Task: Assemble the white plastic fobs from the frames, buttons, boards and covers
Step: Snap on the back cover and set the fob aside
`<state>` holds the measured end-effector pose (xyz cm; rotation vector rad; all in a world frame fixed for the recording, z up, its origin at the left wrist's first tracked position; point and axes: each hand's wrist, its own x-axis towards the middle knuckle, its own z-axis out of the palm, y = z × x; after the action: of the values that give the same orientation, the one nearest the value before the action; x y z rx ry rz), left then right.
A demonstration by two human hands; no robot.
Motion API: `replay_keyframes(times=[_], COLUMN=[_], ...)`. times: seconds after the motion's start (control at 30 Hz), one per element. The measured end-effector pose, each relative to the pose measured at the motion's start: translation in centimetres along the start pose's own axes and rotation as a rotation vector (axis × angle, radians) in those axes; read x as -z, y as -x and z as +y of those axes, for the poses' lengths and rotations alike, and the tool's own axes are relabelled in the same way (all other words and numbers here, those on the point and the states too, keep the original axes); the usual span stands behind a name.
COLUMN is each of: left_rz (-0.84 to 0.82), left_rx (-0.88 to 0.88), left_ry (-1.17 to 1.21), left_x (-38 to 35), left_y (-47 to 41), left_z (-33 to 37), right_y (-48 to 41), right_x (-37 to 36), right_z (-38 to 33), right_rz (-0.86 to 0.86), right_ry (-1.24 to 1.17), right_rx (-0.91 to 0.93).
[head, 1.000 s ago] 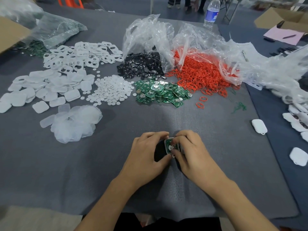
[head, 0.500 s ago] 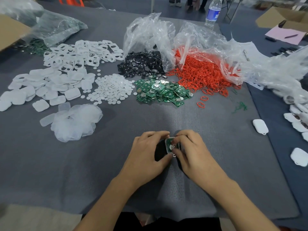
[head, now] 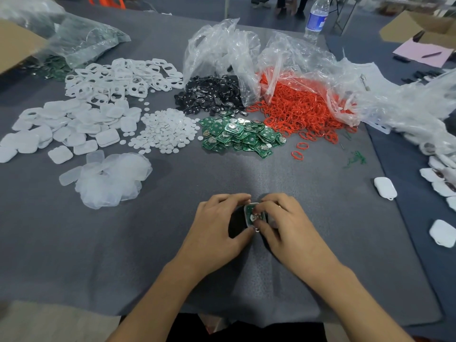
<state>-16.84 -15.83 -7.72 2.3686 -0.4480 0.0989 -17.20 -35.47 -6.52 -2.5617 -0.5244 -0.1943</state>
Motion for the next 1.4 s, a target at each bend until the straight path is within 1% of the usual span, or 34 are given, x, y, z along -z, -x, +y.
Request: replay_keyframes(times=[0.43,0.63,0.67,0.77,0.83,0.93,1.07,1.13,1.2,1.4], left_rz=[0.002,-0.002,-0.001,0.008,0.006,0.007,0.019,0.022,0.014,0.006], left_rx=[-0.008,0.001,-0.002,-0.015,-0.025,-0.031,-0.018,-0.019,-0.016,-0.012], left_ry=[0.004,0.009,0.007,-0.004,-0.012,-0.013,0.012,0.017,0.019,0.031], left_x=[-0.1,-0.1,0.0,0.0,0.0,-0.1,-0.1,0.0,0.0,0.3], left_y=[0.0,0.0,0.0,0.0,0.0,0.0,0.0,0.1,0.1,0.1], left_z=[-0.1,-0.1,-0.1,-0.1,-0.1,-0.2,-0.1,-0.1,0.0,0.2], right_y=[-0.1,-0.3,-0.3,-0.1,0.1,0.1,-0.4,-0.7,-1.0,-1.4], right_x=[1.0,3.4,3.9,4.5,4.3,4.1,3.5,2.7,2.1,2.0], right_z=[-0.8,-0.9,-0.5,0.7,1.2,1.1,-0.3,-1.0,-1.2,-0.9], right_rz=[-0.034,0.047,0.010,-0.193,-0.231,-0.195,-0.044,-0.047,-0.070,-0.117], right_ry=[-0.006,-0.048,-0.041,0.057,0.072,0.050,-0.075,-0.064,-0.002,0.105], right_rx=[-0.047,-0.057,-0.082,-0.199,-0.225,-0.195,-0.096,-0.056,-0.028,0.081])
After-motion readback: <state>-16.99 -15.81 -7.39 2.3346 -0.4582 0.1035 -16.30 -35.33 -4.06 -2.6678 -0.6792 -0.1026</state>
